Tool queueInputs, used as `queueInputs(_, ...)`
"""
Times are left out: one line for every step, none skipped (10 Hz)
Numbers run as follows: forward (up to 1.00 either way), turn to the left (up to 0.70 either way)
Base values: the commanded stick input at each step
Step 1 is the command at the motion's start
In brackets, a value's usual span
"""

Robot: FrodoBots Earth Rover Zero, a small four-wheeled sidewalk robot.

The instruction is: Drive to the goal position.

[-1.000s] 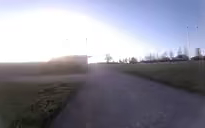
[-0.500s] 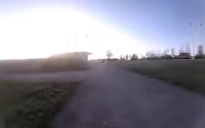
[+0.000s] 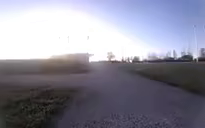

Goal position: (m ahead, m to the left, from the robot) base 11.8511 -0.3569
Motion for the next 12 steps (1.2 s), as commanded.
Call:
queueInputs(1.00,0.00)
queueInputs(1.00,0.00)
queueInputs(1.00,0.00)
queueInputs(1.00,0.00)
queueInputs(1.00,0.00)
queueInputs(1.00,0.00)
queueInputs(1.00,0.00)
queueInputs(1.00,0.00)
queueInputs(1.00,0.00)
queueInputs(1.00,0.00)
queueInputs(1.00,0.00)
queueInputs(1.00,0.00)
